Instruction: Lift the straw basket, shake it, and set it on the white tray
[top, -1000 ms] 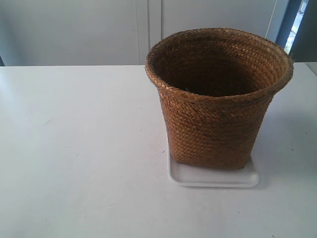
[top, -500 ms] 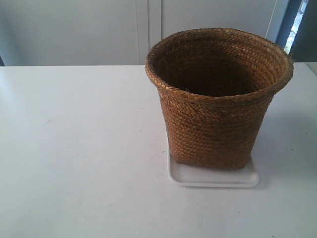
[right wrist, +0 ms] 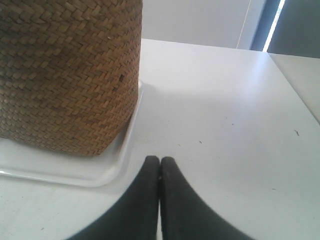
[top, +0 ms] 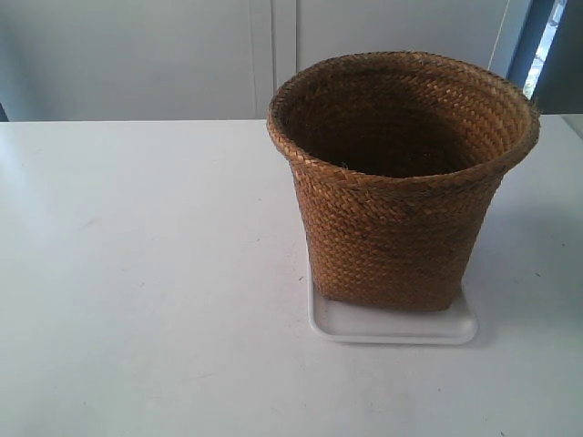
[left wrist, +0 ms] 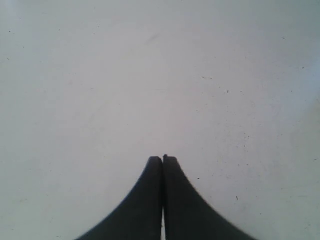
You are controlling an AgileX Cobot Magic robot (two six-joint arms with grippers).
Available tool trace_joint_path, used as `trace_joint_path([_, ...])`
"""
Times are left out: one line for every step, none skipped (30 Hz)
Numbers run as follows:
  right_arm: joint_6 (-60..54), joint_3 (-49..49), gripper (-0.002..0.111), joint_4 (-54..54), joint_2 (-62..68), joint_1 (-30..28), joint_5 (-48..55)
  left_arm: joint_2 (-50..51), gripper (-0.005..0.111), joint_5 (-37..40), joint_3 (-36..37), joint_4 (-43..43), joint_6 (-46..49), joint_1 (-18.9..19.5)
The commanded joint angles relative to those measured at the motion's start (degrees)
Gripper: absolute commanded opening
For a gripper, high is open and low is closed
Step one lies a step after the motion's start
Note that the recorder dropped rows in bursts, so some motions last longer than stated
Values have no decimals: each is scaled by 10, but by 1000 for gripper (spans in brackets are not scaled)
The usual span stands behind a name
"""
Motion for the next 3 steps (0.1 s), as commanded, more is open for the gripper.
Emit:
trace_joint_path([2,3,0,-2,-3,-1,0,-3,0,-1,3,-6,0,0])
trace_joint_path([2,3,0,-2,-3,-1,0,-3,0,-1,3,-6,0,0])
trace_joint_path([2,3,0,-2,-3,-1,0,-3,0,-1,3,-6,0,0])
